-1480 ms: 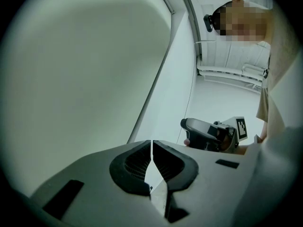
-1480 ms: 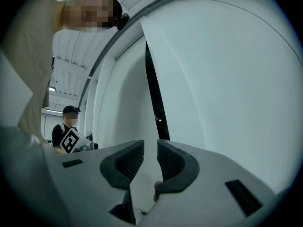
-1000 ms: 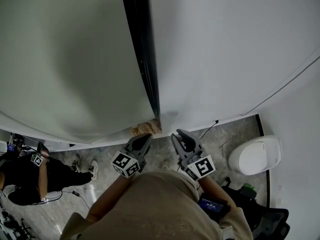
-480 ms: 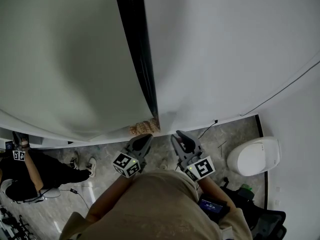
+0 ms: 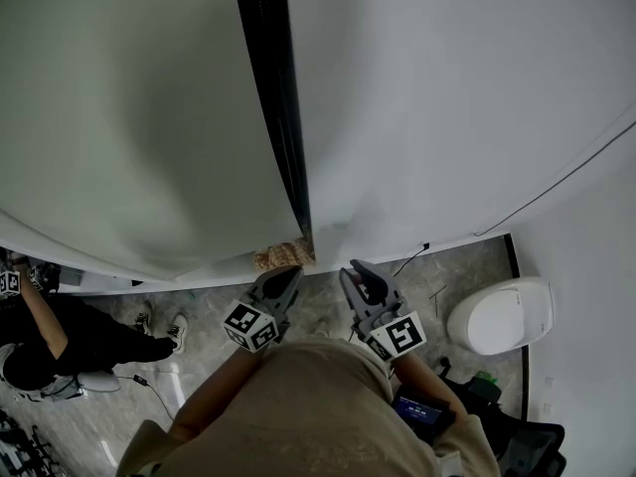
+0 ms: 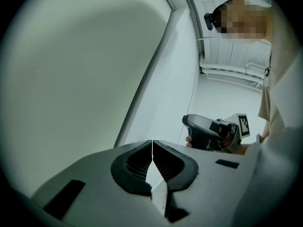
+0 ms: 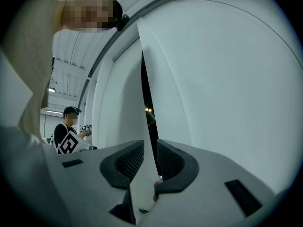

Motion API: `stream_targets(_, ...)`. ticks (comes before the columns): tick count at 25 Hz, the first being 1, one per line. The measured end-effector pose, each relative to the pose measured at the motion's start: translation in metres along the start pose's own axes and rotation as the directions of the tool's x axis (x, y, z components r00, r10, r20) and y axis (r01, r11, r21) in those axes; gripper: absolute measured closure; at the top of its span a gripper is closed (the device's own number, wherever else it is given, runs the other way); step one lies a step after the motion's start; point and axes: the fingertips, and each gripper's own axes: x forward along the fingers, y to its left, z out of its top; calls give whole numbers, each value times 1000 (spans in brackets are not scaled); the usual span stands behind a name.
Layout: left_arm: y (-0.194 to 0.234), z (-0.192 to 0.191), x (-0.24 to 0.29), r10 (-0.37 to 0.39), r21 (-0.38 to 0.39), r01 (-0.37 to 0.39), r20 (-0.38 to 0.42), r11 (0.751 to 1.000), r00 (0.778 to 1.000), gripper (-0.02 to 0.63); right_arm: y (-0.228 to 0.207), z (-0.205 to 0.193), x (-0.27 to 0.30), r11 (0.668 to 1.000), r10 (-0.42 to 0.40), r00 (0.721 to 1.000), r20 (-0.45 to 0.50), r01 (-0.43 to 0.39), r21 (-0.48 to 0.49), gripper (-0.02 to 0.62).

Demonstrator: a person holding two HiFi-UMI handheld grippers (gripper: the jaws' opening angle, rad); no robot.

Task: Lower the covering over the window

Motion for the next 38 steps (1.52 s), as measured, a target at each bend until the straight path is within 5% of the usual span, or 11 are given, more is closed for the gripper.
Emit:
stream_targets(7,-6,1,-1,-4,8,3,9,1000,1000,588,-3,-13,-11,1000,-21,997,-80,21,0,514)
stream_targets(17,-10,-9,0,-10,7,10,0,1000,1000,588,-5,-7,-19,999,-29,1000,9,29,-13,514)
stream_targets(25,0,-9,-8,4,1,-4,-6,1000,1000,588,6,-13,-20,999,-43,999,-14,43,15,513)
stream_targets(38,57,63,24,-69,83,67,22,994,997,588,15,-28,7,991,-134,990,-47,135,16,513)
